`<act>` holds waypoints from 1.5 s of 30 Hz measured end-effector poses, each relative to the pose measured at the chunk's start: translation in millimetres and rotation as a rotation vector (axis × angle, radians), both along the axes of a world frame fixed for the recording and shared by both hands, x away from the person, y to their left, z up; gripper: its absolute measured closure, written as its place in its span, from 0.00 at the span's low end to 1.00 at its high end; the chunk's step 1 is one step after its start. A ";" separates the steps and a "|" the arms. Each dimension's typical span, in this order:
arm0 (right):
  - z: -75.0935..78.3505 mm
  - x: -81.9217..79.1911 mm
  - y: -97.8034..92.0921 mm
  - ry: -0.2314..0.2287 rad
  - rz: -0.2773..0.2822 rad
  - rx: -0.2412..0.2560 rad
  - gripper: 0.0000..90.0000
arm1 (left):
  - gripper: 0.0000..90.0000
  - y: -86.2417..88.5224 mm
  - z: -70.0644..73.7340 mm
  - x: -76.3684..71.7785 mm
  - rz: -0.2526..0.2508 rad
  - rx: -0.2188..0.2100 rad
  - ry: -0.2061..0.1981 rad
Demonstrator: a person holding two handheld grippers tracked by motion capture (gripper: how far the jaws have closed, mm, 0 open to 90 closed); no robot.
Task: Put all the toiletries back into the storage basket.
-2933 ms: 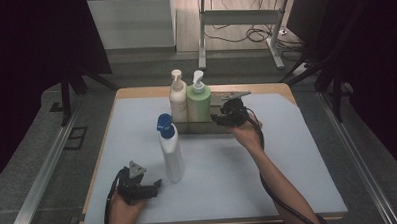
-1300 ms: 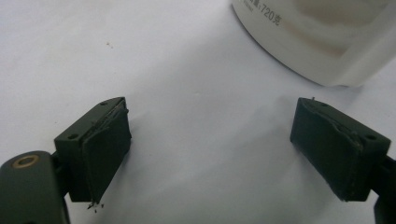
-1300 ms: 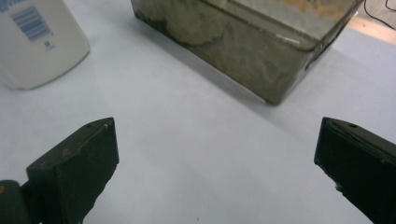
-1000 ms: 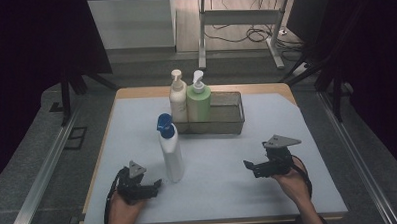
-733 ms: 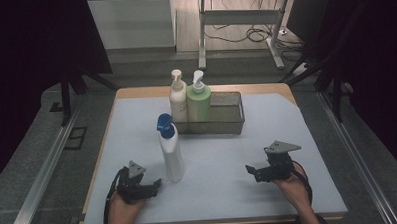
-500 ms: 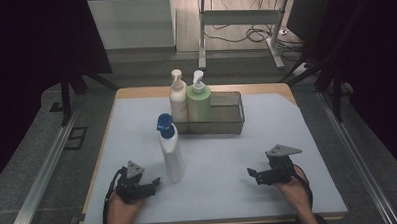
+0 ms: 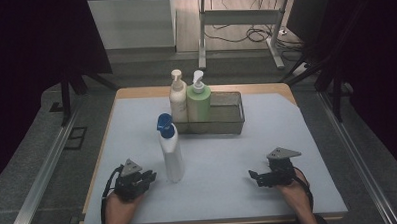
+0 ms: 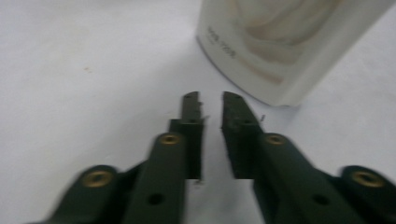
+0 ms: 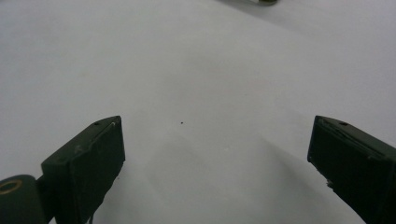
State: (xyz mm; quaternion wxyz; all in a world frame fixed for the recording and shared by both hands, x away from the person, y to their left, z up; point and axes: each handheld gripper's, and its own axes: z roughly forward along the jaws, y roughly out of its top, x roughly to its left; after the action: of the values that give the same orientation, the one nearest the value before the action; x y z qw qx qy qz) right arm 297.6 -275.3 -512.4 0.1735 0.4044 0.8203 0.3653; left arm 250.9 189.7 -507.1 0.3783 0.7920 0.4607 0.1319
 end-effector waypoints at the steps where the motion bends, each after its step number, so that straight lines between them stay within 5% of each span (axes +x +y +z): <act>1: 0.0 0.0 0.0 0.000 0.000 0.000 0.04 | 0.96 0.0 0.0 0.0 0.000 0.000 0.000; 8: -5.2 1.1 -3.1 0.012 -0.008 -0.009 0.05 | 1.00 -16.3 4.7 10.0 -0.067 0.040 0.004; 18: -5.7 0.7 -3.3 0.009 -0.006 -0.015 0.05 | 1.00 -30.8 1.9 11.9 -0.089 0.068 -0.016; 25: -7.0 0.7 -1.1 0.015 -0.003 -0.023 0.05 | 1.00 -32.3 1.6 10.1 -0.083 0.055 -0.010; 45: -7.4 -0.2 1.2 0.015 0.008 -0.045 0.05 | 1.00 -62.6 1.8 10.1 -0.180 0.038 -0.012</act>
State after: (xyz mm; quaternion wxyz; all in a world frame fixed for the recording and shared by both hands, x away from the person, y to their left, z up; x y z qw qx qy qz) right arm 297.3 -274.1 -519.9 0.1747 0.3998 0.8313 0.3444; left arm 261.0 127.1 -505.2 0.3762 0.8364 0.3830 0.1108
